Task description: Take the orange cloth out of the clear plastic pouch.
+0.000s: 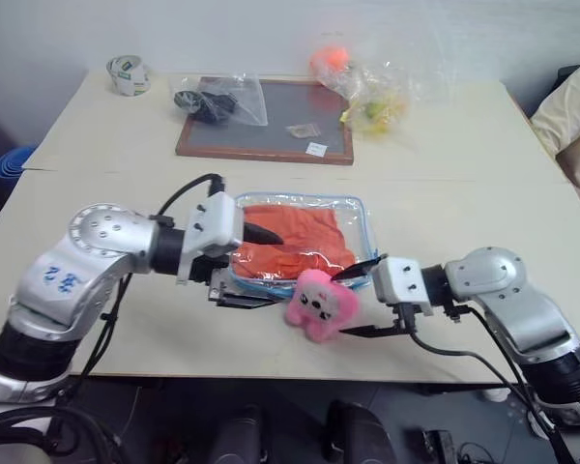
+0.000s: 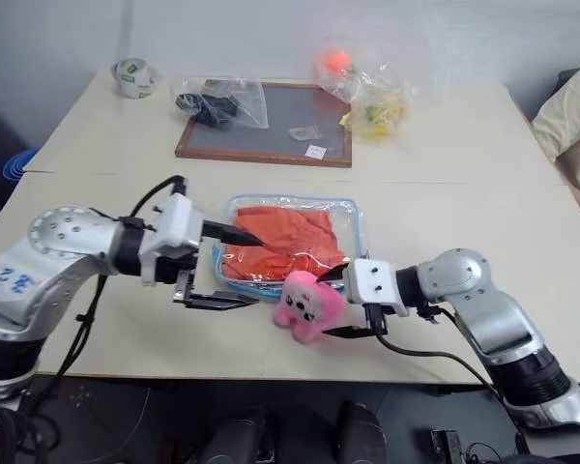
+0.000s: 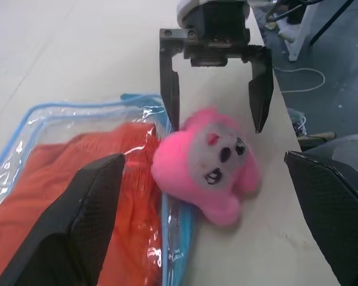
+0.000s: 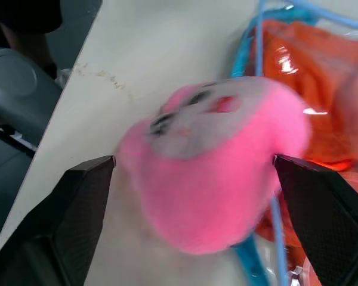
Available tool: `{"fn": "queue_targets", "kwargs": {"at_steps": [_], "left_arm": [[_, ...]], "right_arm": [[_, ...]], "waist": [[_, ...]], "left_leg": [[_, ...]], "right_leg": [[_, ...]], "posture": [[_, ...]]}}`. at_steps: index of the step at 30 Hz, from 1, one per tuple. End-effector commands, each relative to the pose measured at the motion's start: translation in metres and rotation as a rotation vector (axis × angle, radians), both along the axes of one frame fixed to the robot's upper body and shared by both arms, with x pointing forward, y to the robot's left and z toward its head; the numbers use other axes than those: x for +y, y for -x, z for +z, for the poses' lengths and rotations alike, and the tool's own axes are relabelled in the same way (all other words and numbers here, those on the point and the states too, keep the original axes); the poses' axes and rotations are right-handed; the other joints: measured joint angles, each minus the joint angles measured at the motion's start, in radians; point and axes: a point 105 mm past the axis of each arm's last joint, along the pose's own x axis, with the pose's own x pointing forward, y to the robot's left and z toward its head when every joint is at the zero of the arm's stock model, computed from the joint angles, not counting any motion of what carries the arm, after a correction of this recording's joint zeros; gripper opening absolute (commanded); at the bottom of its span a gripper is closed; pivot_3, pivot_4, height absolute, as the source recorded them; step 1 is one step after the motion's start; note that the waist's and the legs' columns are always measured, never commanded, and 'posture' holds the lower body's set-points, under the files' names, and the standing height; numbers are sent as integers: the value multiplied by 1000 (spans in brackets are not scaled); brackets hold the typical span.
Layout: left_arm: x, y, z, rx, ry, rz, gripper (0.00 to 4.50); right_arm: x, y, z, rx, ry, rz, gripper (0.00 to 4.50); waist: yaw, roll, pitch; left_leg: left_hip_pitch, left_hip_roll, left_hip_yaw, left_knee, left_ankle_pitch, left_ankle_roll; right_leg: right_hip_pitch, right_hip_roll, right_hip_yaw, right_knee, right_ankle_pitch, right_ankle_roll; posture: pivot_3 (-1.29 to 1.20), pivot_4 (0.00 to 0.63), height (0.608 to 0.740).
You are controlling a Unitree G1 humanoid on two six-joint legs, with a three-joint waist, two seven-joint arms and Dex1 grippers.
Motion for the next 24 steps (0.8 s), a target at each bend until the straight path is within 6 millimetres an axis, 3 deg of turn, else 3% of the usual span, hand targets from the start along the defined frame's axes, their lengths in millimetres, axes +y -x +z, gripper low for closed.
{"fn": "queue_targets", "kwargs": {"at_steps": [1, 4, 7, 12, 16, 19, 24], "left_arm": [[-15, -8, -9, -57, -44, -51, 4500], [-29, -11, -22, -75, -78, -105, 4500], [-47, -16, -41, -84, -125, -161, 4500], [-55, -20, -53, -77, -141, -179, 4500], [-58, -20, -57, -75, -132, -173, 3649], [-56, -18, -57, -71, -127, -167, 2745], [-52, -16, -55, -65, -114, -145, 1402]], "right_arm": [[-13, 2, 40, -90, -62, -41, 4482], [-32, -2, 50, -105, -53, -96, 4482], [-60, -25, 30, -192, 126, -172, 4482], [-57, -40, 10, -253, 208, -129, 4482], [-44, -51, -7, -302, 248, -68, 4500], [-37, -55, -9, -309, 232, -47, 3897], [-35, -57, -13, -307, 239, -19, 2359]], "waist": [[-2, 0, 0], [-4, 0, 0], [-5, -1, 0], [-14, -1, 0], [-14, -1, 0], [-14, -1, 0], [-6, -1, 0]], "left_leg": [[0, -1, 0, 0, 0, 0], [0, 0, 0, 0, 0, 0], [0, -1, 4, 0, 0, 0], [-1, 0, 9, 0, 0, 1], [-1, 0, 9, 0, 0, 1], [-1, 3, 9, 0, 0, 1], [-1, 4, 8, 1, 0, 1]], "right_leg": [[0, 0, 0, 0, 0, 0], [0, 0, -1, 0, 0, 0], [0, 0, -1, 0, 0, 0], [-1, 1, 0, 0, 0, 0], [-1, 0, 0, 0, 0, 0], [-1, 0, 0, 0, 0, 0], [-1, 0, -1, 0, 0, 0]], "posture": [[0, 150, 740], [0, 150, 740], [0, 150, 740], [0, 150, 740], [0, 150, 740], [0, 150, 740], [0, 150, 740]]}}
